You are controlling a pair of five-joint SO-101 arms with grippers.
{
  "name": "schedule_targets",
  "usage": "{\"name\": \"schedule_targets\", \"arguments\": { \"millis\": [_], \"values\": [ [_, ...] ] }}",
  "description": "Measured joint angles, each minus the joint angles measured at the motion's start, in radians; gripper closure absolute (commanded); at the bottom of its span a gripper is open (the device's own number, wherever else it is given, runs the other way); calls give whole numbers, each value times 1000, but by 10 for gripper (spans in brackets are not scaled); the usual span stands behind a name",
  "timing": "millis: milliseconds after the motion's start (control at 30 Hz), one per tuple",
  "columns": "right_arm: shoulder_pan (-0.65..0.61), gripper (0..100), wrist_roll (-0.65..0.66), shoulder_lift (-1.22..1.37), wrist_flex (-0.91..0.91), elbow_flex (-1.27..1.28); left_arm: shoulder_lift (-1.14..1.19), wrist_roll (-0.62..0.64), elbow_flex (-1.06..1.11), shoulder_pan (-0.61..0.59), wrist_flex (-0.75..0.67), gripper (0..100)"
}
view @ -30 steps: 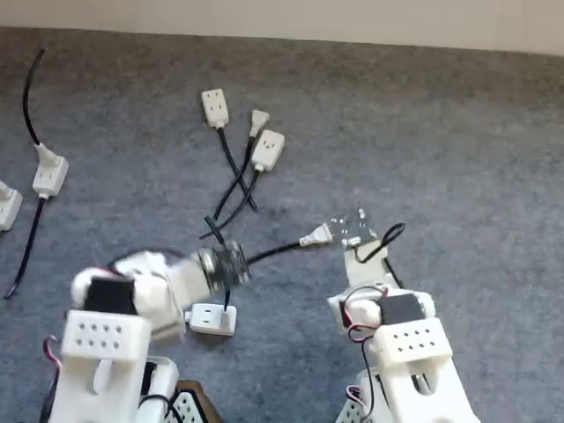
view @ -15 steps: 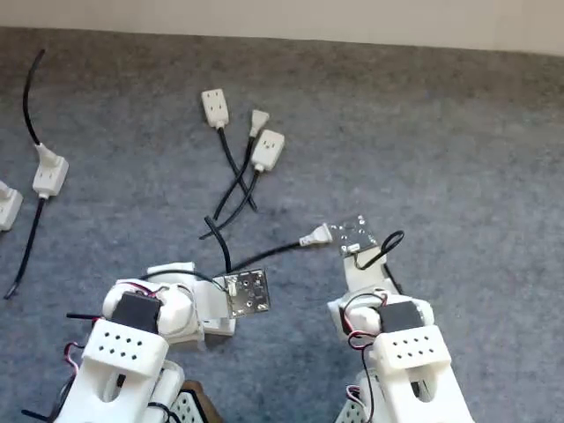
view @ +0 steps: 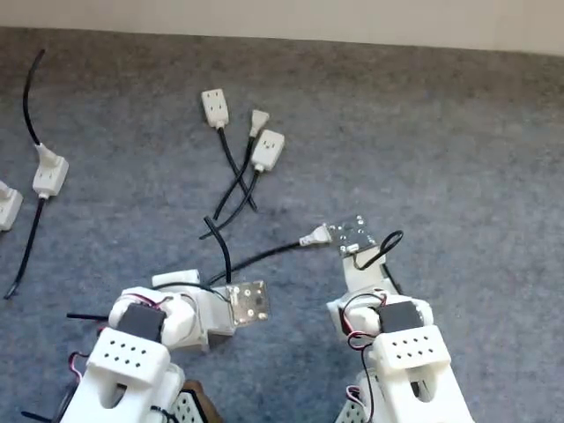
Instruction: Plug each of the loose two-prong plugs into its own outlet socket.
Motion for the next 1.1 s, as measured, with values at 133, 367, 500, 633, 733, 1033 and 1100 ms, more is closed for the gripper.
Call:
{"name": "schedule_targets", "arguments": {
  "millis": [133,367,500,633,733,1033,1100],
  "values": [
    [0,677,0,0,0,0,9,0,18,58,3,846],
    [0,677,0,0,0,0,-3,0,25,98,68,905],
    [0,677,0,0,0,0,-3,0,-3,100,117,906],
    [0,677,0,0,-12,0,3,-3,-107,83,250,909],
    [0,677,0,0,-21,25,0,-2,-215,31,345,934],
    [0,677,0,-2,-21,26,2,-3,-465,-199,454,955],
    [-8,677,0,-2,-21,26,2,-3,-494,-239,454,955]
  ]
}}
